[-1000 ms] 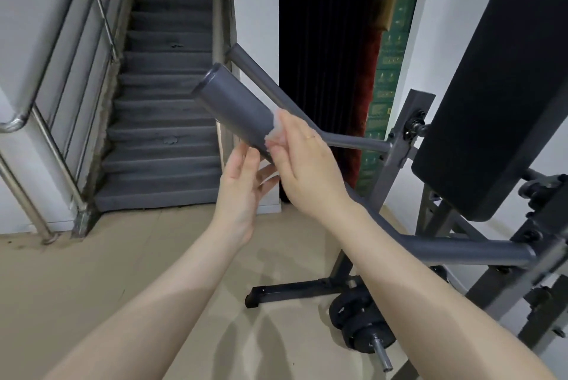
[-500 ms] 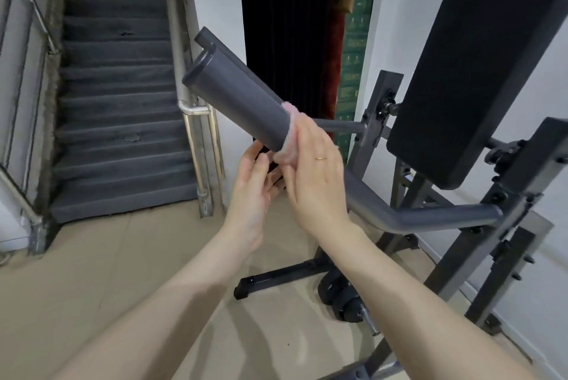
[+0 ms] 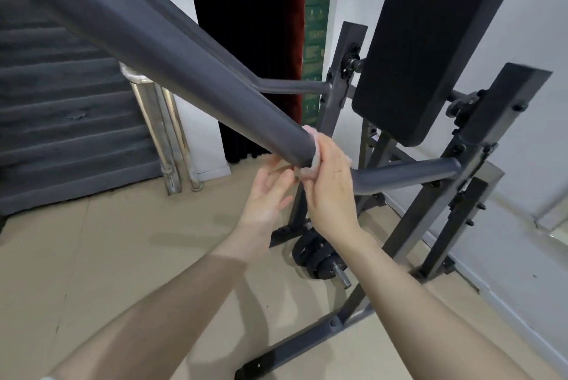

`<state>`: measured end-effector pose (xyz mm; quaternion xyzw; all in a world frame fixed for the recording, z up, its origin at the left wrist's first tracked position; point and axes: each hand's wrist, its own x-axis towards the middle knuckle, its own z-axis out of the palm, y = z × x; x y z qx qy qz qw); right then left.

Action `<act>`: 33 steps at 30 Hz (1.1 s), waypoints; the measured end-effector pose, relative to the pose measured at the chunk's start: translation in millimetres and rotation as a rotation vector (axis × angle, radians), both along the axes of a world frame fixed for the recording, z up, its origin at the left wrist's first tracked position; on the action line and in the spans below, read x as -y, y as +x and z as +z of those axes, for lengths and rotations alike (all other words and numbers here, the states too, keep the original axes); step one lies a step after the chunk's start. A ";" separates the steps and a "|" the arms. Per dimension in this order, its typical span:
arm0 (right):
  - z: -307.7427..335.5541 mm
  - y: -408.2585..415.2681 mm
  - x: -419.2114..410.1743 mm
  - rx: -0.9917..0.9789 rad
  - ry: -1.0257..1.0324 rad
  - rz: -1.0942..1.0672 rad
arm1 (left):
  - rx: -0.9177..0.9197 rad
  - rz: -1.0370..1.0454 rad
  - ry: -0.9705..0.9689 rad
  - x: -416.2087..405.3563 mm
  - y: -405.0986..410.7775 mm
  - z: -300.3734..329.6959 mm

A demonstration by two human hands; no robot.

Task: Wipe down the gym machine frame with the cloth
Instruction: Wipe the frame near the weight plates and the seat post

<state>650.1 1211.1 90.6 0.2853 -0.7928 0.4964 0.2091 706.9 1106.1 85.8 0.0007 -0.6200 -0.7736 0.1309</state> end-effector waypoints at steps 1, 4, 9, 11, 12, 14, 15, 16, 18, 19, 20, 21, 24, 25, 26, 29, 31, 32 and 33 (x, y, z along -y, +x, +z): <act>-4.3 -0.7 -5.0 -0.059 0.047 0.050 | -0.007 -0.027 0.001 -7.9 -6.4 -3.9; -31.6 -27.3 -50.0 0.017 0.181 0.051 | 0.062 -0.006 -0.003 -30.0 -25.0 -16.5; -47.1 -53.2 -77.7 -0.032 0.323 -0.050 | 0.137 0.079 0.067 -54.4 -48.4 -37.5; -41.1 -46.9 -63.3 -0.032 0.236 0.042 | 0.141 0.096 0.088 -63.2 -54.5 -43.0; -42.0 -47.7 -60.6 -0.042 0.233 0.090 | 0.139 0.108 0.104 -66.9 -57.4 -45.6; -47.9 -57.1 -73.5 -0.103 0.315 0.158 | 0.127 0.117 0.125 -72.2 -61.2 -51.6; -53.2 -69.0 -87.7 -0.160 0.382 0.169 | 0.128 0.127 0.125 -74.8 -62.5 -53.6; -57.7 -82.6 -105.3 -0.219 0.470 0.144 | 0.137 0.141 0.121 -77.9 -62.9 -55.0; -62.0 -110.4 -141.5 -0.250 0.639 0.005 | 0.154 0.166 0.121 -86.2 -65.4 -57.8; -61.5 -121.5 -156.0 -0.223 0.664 -0.068 | 0.154 0.173 0.128 -91.4 -67.4 -59.5; -61.3 -127.4 -163.4 -0.185 0.667 -0.133 | 0.154 0.180 0.136 -97.6 -69.4 -60.7; -60.8 -127.4 -163.2 -0.163 0.661 -0.195 | 0.152 0.190 0.146 -104.2 -71.1 -61.0; -66.9 -107.9 -141.9 -0.253 0.560 -0.117 | 0.135 0.224 0.173 -120.8 -77.2 -61.2; -70.4 -102.5 -137.2 -0.282 0.538 -0.024 | 0.125 0.217 0.180 -125.7 -79.4 -59.8; -72.9 -100.9 -137.4 -0.300 0.554 0.068 | 0.116 0.212 0.175 -130.1 -81.3 -59.1; -70.8 -132.6 -163.7 -0.351 0.677 0.224 | 0.151 0.286 0.191 -139.7 -87.5 -58.5; -69.7 -157.6 -190.4 -0.338 0.696 0.168 | 0.223 0.329 0.214 -143.2 -88.6 -63.7; -71.5 -167.7 -205.9 -0.316 0.685 0.099 | 0.270 0.312 0.201 -145.5 -87.8 -66.2; -74.3 -177.2 -221.5 -0.284 0.665 0.014 | 0.328 0.274 0.168 -149.0 -85.9 -67.9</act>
